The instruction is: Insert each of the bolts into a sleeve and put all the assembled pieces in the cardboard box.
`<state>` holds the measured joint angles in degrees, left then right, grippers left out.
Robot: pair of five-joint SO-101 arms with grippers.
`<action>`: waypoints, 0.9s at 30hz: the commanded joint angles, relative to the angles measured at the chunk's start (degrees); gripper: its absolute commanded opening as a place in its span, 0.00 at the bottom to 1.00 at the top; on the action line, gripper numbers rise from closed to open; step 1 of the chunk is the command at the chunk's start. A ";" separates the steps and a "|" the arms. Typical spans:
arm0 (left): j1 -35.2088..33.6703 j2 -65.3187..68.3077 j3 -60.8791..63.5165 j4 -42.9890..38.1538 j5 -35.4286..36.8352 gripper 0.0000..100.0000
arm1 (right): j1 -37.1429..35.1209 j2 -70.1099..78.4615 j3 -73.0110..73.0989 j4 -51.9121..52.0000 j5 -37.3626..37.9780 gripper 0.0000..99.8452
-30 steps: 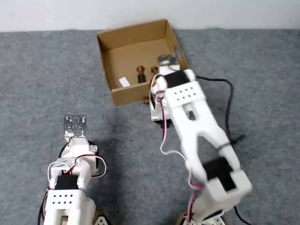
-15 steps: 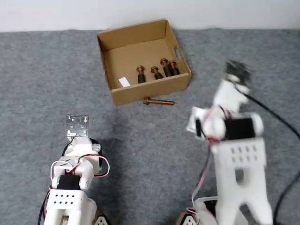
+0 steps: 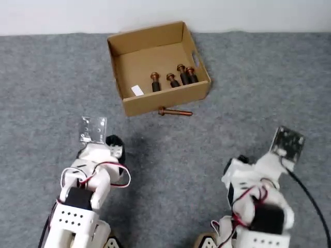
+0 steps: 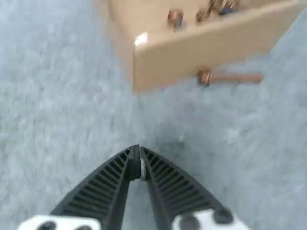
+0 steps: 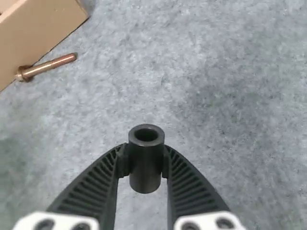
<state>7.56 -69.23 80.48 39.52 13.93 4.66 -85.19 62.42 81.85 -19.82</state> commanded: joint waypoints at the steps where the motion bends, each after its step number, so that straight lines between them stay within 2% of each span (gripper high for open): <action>1: 1.85 -0.18 -9.98 5.63 5.36 0.01 | 2.42 -9.01 4.13 -1.71 1.49 0.01; 6: 6.77 6.68 -20.97 11.43 12.66 0.01 | 3.12 -16.75 6.15 -1.98 3.69 0.01; 18: 12.40 47.30 -53.76 18.64 38.86 0.01 | 2.86 -16.66 6.59 -1.98 3.52 0.01; 25: 14.33 66.99 -70.46 19.78 44.31 0.01 | 3.03 -17.01 6.59 -1.98 3.52 0.01; 27: 15.74 71.56 -74.77 21.80 45.89 0.04 | 3.03 -17.01 6.59 -1.98 3.52 0.01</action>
<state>21.36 -2.59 13.41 58.86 57.54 7.03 -101.89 69.27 81.32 -16.92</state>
